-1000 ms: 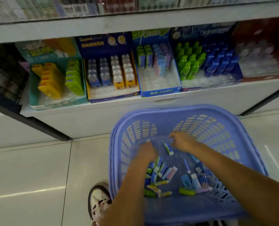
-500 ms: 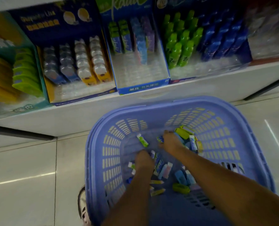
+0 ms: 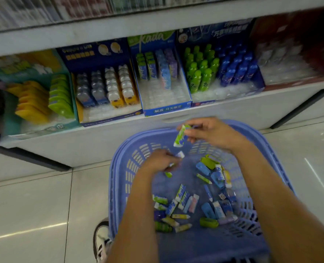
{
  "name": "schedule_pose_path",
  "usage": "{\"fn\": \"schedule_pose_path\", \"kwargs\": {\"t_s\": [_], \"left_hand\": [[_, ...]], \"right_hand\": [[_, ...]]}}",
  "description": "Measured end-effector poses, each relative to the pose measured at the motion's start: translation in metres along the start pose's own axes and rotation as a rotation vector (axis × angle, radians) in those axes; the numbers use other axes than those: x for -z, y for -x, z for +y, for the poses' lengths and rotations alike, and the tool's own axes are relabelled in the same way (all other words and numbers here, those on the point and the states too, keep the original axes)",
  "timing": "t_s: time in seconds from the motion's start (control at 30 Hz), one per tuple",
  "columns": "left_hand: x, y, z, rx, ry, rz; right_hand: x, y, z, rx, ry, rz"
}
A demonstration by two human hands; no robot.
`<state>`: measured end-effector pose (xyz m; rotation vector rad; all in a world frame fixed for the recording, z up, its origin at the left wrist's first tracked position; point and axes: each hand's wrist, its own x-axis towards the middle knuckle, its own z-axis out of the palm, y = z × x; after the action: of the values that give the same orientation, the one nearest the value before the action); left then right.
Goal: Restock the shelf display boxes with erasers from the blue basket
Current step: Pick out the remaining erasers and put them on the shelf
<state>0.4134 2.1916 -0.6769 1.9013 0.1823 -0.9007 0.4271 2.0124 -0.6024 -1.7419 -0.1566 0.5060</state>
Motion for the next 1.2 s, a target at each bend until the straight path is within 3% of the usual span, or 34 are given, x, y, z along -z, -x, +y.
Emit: {"fn": "schedule_pose_path", "kwargs": {"t_s": [0.13, 0.23, 0.43, 0.53, 0.8, 0.97, 1.03, 1.1, 1.2], "left_hand": [[0.033, 0.035, 0.031, -0.191, 0.169, 0.065], [0.053, 0.055, 0.043, -0.286, 0.253, 0.213], [0.068, 0.07, 0.05, -0.348, 0.56, 0.382], [0.072, 0.073, 0.051, -0.374, 0.669, 0.368], [0.08, 0.073, 0.053, -0.455, 0.722, 0.324], [0.076, 0.072, 0.058, -0.472, 0.68, 0.386], [0.073, 0.071, 0.06, -0.496, 0.64, 0.446], [0.07, 0.071, 0.064, -0.529, 0.603, 0.515], [0.067, 0.071, 0.072, -0.601, 0.508, 0.591]], "right_hand": [[-0.003, -0.017, -0.067, 0.249, 0.004, 0.398], [-0.006, -0.05, -0.098, 0.349, 0.22, 0.585], [-0.02, -0.121, -0.121, 0.339, 0.676, 0.488], [-0.021, -0.136, -0.122, 0.286, 0.844, 0.433], [-0.019, -0.142, -0.125, 0.214, 0.992, 0.345], [-0.019, -0.137, -0.126, 0.211, 0.934, 0.38], [-0.02, -0.125, -0.131, 0.24, 0.752, 0.413], [-0.022, -0.101, -0.137, 0.228, 0.459, 0.263], [-0.02, -0.065, -0.139, 0.217, 0.382, -0.018]]}}
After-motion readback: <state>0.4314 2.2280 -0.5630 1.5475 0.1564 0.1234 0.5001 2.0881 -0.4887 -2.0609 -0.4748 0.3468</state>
